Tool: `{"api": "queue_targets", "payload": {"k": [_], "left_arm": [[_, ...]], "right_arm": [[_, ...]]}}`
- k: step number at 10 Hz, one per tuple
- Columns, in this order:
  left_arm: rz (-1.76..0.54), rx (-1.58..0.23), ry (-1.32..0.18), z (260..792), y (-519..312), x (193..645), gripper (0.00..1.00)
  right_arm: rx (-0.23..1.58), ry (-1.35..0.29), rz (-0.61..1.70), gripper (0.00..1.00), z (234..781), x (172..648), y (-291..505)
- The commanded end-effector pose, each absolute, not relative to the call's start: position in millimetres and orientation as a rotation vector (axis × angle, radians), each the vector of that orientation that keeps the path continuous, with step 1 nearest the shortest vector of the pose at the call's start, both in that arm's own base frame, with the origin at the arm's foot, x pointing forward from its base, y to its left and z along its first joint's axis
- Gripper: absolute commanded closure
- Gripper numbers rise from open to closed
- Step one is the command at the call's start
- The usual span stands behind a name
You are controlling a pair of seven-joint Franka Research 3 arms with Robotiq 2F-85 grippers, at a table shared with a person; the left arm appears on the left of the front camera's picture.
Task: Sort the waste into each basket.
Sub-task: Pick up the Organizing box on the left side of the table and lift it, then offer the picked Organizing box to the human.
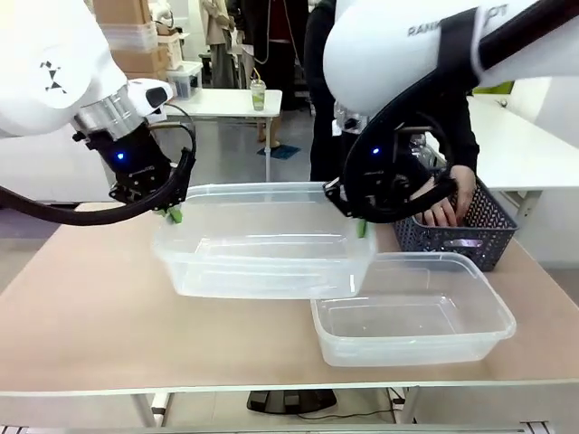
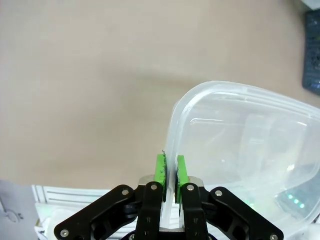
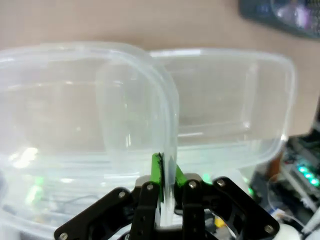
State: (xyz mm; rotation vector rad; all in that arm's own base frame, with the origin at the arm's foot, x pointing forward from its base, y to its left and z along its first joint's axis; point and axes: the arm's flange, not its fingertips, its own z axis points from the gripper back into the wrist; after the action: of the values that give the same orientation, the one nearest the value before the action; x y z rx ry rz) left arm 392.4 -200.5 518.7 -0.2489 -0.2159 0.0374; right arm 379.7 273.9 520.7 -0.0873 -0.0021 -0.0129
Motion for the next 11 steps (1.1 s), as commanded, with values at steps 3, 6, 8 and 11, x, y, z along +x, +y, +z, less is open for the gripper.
{"api": "queue_targets", "payload": {"k": [3, 6, 8, 11], "left_arm": [[-0.032, -0.262, -0.266, 515.9, -214.9, 401.1, 0.9], [-0.031, -0.253, -0.234, 511.1, -224.5, 394.5, 0.9], [-0.031, -0.253, -0.234, 511.1, -224.5, 394.5, 0.9], [-0.031, -0.253, -0.234, 511.1, -224.5, 394.5, 0.9]], "right_arm": [[0.022, 0.033, -0.095, 0.94, 487.4, 376.8, 234.0], [-0.001, 0.023, -0.124, 0.94, 493.0, 379.7, 238.1], [-0.001, 0.023, -0.124, 0.94, 493.0, 379.7, 238.1], [-0.001, 0.023, -0.124, 0.94, 493.0, 379.7, 238.1]]}}
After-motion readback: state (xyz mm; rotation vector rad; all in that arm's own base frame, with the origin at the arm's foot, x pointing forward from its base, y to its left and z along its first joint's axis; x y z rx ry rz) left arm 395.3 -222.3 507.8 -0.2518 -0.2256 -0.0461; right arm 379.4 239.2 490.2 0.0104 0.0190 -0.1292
